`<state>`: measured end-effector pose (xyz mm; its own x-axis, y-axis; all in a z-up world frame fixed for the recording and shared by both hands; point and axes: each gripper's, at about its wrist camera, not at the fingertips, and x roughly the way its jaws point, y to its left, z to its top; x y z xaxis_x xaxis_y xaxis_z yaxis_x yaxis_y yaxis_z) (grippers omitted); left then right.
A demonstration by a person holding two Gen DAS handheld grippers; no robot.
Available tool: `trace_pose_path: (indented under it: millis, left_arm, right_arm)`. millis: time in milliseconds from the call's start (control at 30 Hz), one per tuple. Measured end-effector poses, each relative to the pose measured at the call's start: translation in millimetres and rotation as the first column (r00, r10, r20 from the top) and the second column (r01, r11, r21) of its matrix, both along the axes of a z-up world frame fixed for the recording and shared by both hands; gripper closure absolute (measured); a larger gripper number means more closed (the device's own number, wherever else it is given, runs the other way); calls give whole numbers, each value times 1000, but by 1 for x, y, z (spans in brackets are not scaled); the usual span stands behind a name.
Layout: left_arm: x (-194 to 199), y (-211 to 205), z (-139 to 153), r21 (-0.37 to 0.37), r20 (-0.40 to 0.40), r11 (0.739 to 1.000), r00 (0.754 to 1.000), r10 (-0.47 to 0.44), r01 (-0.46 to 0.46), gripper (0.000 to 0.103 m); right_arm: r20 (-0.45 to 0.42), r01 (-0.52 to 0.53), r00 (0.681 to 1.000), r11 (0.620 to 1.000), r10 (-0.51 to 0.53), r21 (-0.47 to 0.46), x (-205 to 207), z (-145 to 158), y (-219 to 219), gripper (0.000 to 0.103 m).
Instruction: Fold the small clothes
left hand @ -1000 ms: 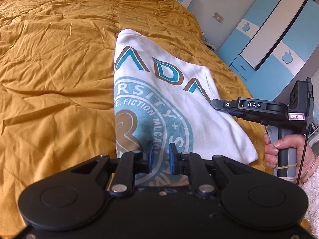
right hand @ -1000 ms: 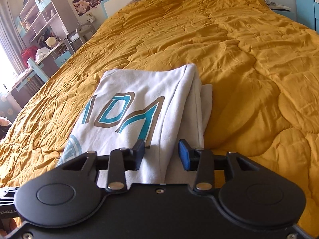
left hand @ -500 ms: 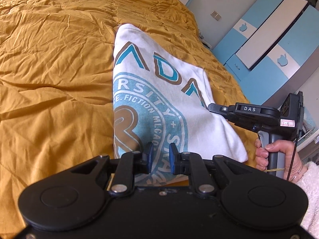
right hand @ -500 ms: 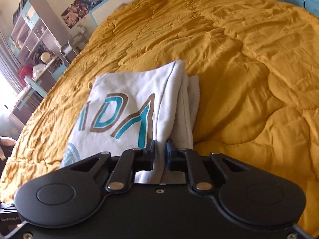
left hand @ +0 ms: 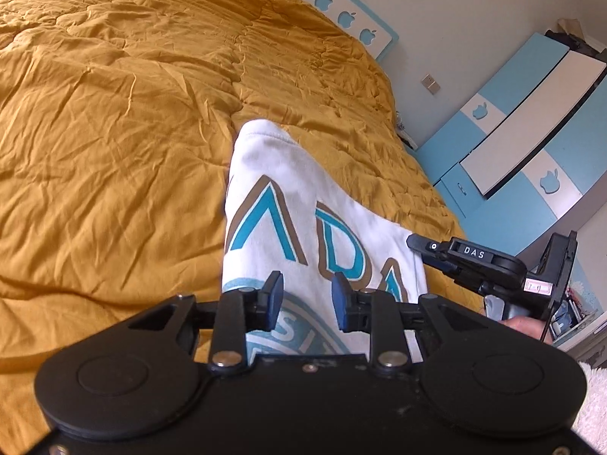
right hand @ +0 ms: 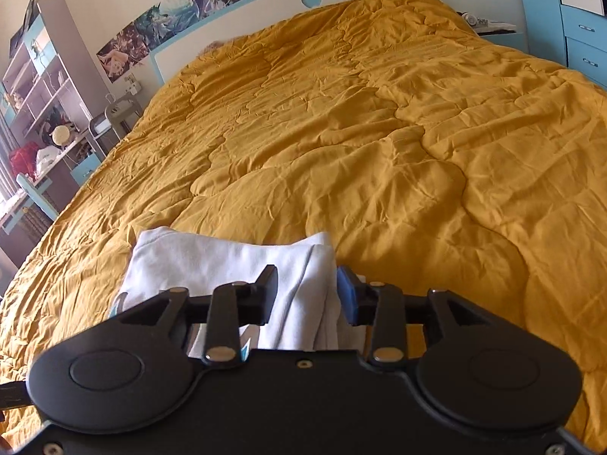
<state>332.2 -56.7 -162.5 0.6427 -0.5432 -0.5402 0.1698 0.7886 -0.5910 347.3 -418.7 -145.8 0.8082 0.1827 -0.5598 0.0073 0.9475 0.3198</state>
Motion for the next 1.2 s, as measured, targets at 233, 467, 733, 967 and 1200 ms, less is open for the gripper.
trace_pose_path:
  millis: [233,467,733,967,1200]
  left_arm:
    - [4,-2,-13,-5,-10,1000,1000,-1,1,76]
    - [7,-14,-22,66,-10,998,1000,-16,17,75]
    - [-27,6,-2,-23,22,999,999,-25,25,72]
    - [-87,4,3,-40,20,997,997,-71,72,68]
    - [-102,-9,-18,13,-33,999,998,-52,52,68]
  right_arm:
    - [17,9,1000,999,-9,-52,-2,1,2,98]
    - [-53,36,998,993,-42,-109,11,-27,7,95]
    - [72,-128,989,991,129,-24,-96,22,-1,79]
    - [-27,-287,958,949,286,-128,-189,4,5,79]
    - [-106,-311,949,940,298,-142,-198,-17,15,97]
